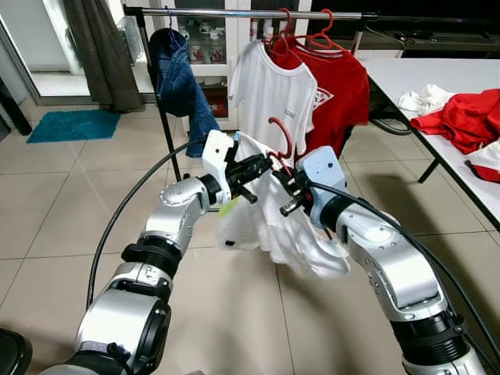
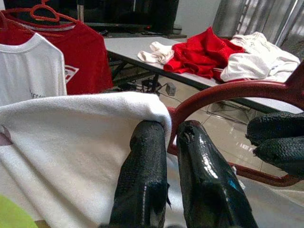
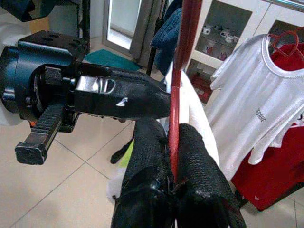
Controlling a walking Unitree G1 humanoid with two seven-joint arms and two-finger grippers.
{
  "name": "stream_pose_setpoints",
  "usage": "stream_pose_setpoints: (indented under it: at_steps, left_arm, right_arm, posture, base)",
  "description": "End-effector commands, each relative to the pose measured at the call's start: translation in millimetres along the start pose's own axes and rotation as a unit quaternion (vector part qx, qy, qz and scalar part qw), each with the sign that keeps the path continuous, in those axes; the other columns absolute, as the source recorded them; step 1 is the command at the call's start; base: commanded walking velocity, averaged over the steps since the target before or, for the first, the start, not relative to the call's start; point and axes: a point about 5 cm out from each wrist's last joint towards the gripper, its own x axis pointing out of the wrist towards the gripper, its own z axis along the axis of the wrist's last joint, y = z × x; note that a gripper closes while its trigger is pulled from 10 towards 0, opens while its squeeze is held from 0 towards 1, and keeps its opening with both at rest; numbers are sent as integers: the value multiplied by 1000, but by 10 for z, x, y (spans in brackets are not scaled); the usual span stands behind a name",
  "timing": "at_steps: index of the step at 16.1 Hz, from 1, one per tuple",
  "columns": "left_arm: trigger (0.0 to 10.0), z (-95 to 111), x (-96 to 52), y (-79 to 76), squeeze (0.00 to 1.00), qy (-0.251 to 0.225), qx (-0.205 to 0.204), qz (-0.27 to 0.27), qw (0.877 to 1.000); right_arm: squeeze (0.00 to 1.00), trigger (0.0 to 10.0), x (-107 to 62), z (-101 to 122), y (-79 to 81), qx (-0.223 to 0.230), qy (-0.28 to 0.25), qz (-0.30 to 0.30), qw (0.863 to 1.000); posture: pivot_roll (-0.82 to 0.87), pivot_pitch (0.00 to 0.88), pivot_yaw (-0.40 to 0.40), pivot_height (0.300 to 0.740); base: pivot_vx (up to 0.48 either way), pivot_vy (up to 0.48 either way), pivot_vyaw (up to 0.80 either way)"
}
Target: Hang hanger
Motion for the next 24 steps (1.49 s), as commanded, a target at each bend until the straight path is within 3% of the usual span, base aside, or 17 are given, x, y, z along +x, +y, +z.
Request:
stream_pose_setpoints:
  at_steps: [1, 7, 14, 15, 16, 18, 19, 20, 21, 22, 23, 24]
  left_arm:
    - [0, 49, -149, 202, 0, -6, 0, 49, 999]
    - [0, 67, -268, 305, 0, -1, -1, 47, 999]
    - [0, 135, -405, 314, 0, 0, 1, -36, 999]
    - [2000, 134, -414, 306, 0, 1, 0, -46, 999]
    - [10000, 131, -419, 304, 0, 5, 5, -47, 999]
    - [10000, 117, -421, 311, 0, 16, 10, -42, 999]
    - [10000, 115, -422, 319, 149, 18, 13, -35, 999]
    - [10000, 117, -421, 323, 1000, 16, 14, -31, 999]
    - [10000, 123, -424, 337, 1000, 12, 19, -19, 1000]
    - [10000, 128, -427, 349, 898, 10, 25, -9, 1000]
    - [10000, 127, -434, 353, 0, 6, 23, -5, 1000]
    - [10000, 121, -444, 350, 0, 4, 20, -7, 1000]
  right_arm:
    - [0, 10000, -48, 68, 13, -10, -18, 12, 1000]
    - [0, 10000, -70, 73, -18, -19, -21, 29, 999]
    - [0, 10000, -111, 55, -77, -20, -22, 46, 999]
    - [0, 10000, -114, 54, -82, -20, -21, 46, 999]
    - [0, 10000, -114, 53, -84, -20, -21, 47, 998]
    - [0, 10000, -113, 52, -86, -21, -21, 48, 998]
    - [0, 10000, -113, 52, -87, -21, -20, 49, 998]
    - [0, 10000, -113, 52, -87, -21, -20, 50, 998]
    - [0, 10000, -113, 53, -87, -22, -20, 50, 998]
    - [0, 10000, -113, 53, -86, -23, -20, 50, 998]
    - [0, 10000, -114, 51, -86, -24, -19, 50, 998]
    - [0, 10000, -115, 50, -87, -24, -19, 49, 998]
  posture:
    - [-176, 0, 12, 740]
    - [-171, 0, 4, 740]
    - [-170, 0, 5, 740]
    - [-170, 0, 5, 740]
    - [-171, 0, 5, 740]
    - [-171, 0, 4, 740]
    - [-171, 0, 4, 740]
    - [-172, 0, 5, 740]
    - [-172, 0, 6, 740]
    - [-172, 0, 6, 740]
    - [-172, 0, 7, 740]
    - [-174, 0, 9, 740]
  base:
    - [0, 0, 0]
    - [0, 0, 0]
    - [0, 0, 0]
    - [0, 0, 0]
    - [0, 0, 0]
    - [0, 0, 0]
    - [0, 0, 0]
    - [0, 0, 0]
    - [0, 0, 0]
    - [0, 0, 0]
    - [0, 0, 0]
    - [0, 0, 0]
